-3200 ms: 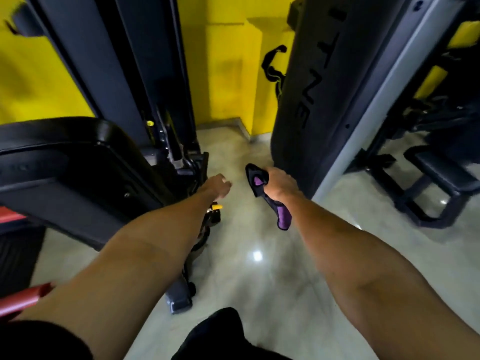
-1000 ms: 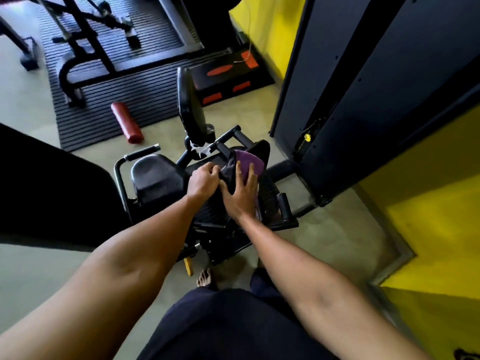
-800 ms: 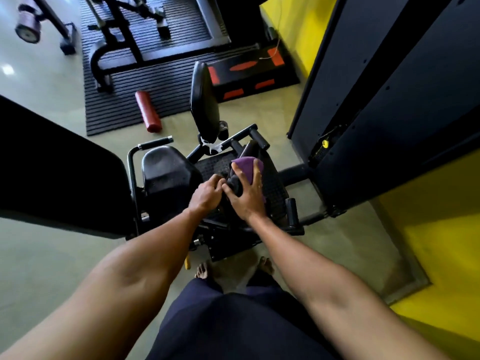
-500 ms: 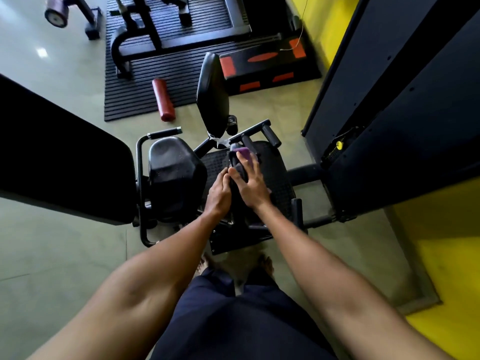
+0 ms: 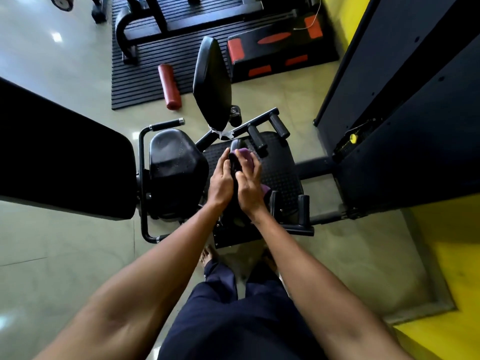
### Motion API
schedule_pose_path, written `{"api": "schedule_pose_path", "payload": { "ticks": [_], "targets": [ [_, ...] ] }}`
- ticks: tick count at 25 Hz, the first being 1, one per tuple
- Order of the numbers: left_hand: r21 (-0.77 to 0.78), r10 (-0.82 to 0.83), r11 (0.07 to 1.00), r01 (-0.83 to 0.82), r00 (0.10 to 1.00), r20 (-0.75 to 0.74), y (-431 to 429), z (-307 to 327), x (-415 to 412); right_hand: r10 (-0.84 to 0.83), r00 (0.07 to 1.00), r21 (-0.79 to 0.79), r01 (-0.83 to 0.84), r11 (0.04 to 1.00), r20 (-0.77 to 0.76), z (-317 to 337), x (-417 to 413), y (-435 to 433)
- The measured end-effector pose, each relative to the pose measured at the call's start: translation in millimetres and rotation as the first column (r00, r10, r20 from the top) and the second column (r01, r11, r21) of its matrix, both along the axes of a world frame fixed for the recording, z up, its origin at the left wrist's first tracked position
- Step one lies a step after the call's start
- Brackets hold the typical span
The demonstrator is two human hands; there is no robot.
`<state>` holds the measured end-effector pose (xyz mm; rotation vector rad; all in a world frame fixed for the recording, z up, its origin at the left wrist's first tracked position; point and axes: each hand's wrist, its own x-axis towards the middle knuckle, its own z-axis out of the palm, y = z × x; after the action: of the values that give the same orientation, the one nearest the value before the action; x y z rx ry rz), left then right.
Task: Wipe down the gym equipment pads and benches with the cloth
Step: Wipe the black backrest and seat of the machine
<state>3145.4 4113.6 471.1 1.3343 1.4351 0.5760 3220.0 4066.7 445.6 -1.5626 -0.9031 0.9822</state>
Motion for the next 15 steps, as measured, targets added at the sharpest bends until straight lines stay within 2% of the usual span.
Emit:
{"api": "schedule_pose_path", "payload": {
  "ticks": [2,4,6,8,9,12,15],
  "targets": [
    [0.013,-0.036,0.999,0.037,0.998,-0.059,5.6,-1.0,6.2,-0.08,0.987,0.03,0.085,0.996,-0.136,-26.4,11.0,10.5],
    [0.032,-0.059,0.998,0.063,0.994,-0.094,7.3,0.3,7.4,-0.128,0.934,-0.12,0.093,0.988,-0.333,-63.6,13.8,-1.5],
    [0.048,-0.061,0.997,0.067,0.993,-0.103,9.0,-0.1,7.8,-0.196,0.885,-0.299,0.068,0.952,-0.422,-111.4,8.3,-21.8],
    [0.053,-0.083,0.995,0.09,0.99,-0.118,8.8,1.2,7.5,-0.263,0.881,-0.385,0.102,0.917,-0.393,-152.1,-6.0,-36.2],
    [0.056,-0.096,0.993,0.104,0.988,-0.124,8.9,1.4,6.8,-0.254,0.898,-0.387,0.105,0.916,-0.359,-141.2,-12.1,-39.3],
    [0.062,-0.124,0.989,0.134,0.982,-0.145,11.2,2.6,6.1,-0.221,0.955,-0.264,0.165,0.95,-0.199,-57.1,-12.0,-31.1],
    [0.073,-0.093,0.992,0.103,0.987,-0.128,12.2,0.0,7.7,-0.194,0.978,-0.095,0.186,0.978,-0.081,-20.7,1.6,-2.0]
  ]
}}
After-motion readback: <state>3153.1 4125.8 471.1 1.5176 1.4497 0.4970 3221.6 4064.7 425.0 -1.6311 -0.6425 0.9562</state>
